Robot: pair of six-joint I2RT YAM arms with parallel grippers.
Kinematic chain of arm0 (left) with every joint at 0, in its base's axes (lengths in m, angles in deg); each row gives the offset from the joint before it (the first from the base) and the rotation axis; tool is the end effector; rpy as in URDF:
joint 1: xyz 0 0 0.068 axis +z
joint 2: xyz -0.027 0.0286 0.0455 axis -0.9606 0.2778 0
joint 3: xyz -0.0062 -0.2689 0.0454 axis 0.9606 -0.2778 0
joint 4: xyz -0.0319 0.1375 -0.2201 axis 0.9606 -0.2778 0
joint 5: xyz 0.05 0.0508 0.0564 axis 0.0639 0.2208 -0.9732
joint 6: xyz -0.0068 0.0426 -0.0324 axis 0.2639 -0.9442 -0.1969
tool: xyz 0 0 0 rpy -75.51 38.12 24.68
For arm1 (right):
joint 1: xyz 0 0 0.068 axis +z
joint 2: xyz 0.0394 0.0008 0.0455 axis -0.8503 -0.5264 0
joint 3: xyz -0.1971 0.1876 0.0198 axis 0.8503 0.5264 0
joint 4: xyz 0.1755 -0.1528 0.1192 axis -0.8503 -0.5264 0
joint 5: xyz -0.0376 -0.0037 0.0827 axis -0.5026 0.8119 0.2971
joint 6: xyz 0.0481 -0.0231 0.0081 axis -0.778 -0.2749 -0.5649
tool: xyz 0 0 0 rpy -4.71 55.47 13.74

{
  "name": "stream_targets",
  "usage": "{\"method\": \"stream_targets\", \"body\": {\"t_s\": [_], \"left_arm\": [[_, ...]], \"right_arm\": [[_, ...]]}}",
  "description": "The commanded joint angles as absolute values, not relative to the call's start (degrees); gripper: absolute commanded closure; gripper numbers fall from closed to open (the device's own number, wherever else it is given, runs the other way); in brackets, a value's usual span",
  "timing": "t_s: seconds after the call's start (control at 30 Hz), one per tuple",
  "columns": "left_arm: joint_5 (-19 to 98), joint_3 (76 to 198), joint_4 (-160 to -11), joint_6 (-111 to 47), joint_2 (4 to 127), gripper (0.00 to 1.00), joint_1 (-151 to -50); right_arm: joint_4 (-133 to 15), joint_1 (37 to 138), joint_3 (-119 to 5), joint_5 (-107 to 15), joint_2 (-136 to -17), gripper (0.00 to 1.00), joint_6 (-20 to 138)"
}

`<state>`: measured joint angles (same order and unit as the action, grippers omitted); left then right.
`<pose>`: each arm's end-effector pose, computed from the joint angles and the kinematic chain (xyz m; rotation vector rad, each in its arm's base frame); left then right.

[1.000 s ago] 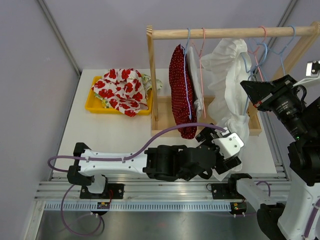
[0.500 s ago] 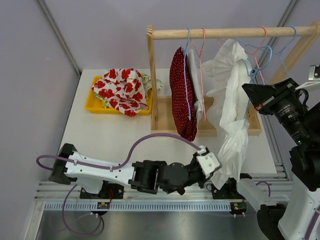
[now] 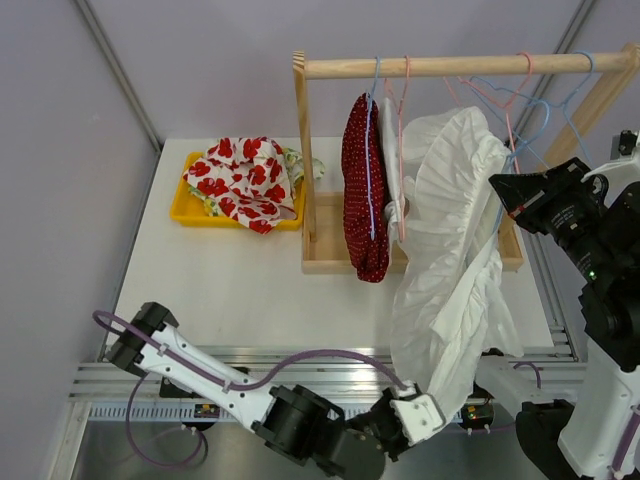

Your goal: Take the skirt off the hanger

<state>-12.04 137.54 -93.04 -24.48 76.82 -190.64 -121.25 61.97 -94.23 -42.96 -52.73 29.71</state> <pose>-0.1366 -0.3250 0.3442 1.0430 1.6131 -0.9519 0.0715 0.0113 0.5582 0.3419 1.7036 0.6730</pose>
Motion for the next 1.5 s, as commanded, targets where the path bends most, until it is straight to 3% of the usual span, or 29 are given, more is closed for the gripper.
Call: {"method": "stream_targets", "body": {"t_s": [0.0, 0.23, 0.3, 0.5, 0.67, 0.9, 1.0, 1.27, 1.47], "left_arm": [[-12.3, 151.5, -110.7, -23.4, 85.1, 1.00, -195.9], [-19.7, 193.5, -120.3, -43.0, 107.4, 1.00, -194.6], [-19.2, 196.3, -118.9, -47.2, 109.9, 1.00, -194.4], [-19.8, 190.4, -112.6, -49.2, 105.2, 1.00, -195.9], [-26.1, 201.7, -113.4, -58.6, 106.3, 1.00, -199.0], [-29.0, 201.2, -102.5, -72.9, 104.2, 1.00, -199.1], [-25.6, 199.0, -103.6, -69.1, 102.5, 1.00, -199.2], [-13.6, 179.6, -106.6, -45.3, 99.6, 1.00, -199.0], [-8.1, 180.1, -110.8, -37.1, 104.6, 1.00, -199.1]], "right_arm": [[-103.9, 61.3, -92.0, -58.9, -51.6, 1.00, 27.7], [-103.3, 61.3, -87.4, -59.1, -51.2, 1.00, 23.7], [-103.7, 61.3, -88.4, -58.9, -51.9, 1.00, 24.0], [-102.4, 61.3, -89.0, -61.2, -52.9, 1.00, 27.9], [-97.1, 61.3, -79.8, -62.4, -51.0, 1.00, 28.5], [-94.7, 61.2, -73.8, -62.5, -50.8, 1.00, 28.0], [-95.2, 61.3, -75.0, -63.3, -51.8, 1.00, 29.3], [-96.8, 61.3, -84.1, -63.9, -56.1, 1.00, 30.2], [-97.6, 61.3, -89.9, -63.1, -59.3, 1.00, 28.1]]}}
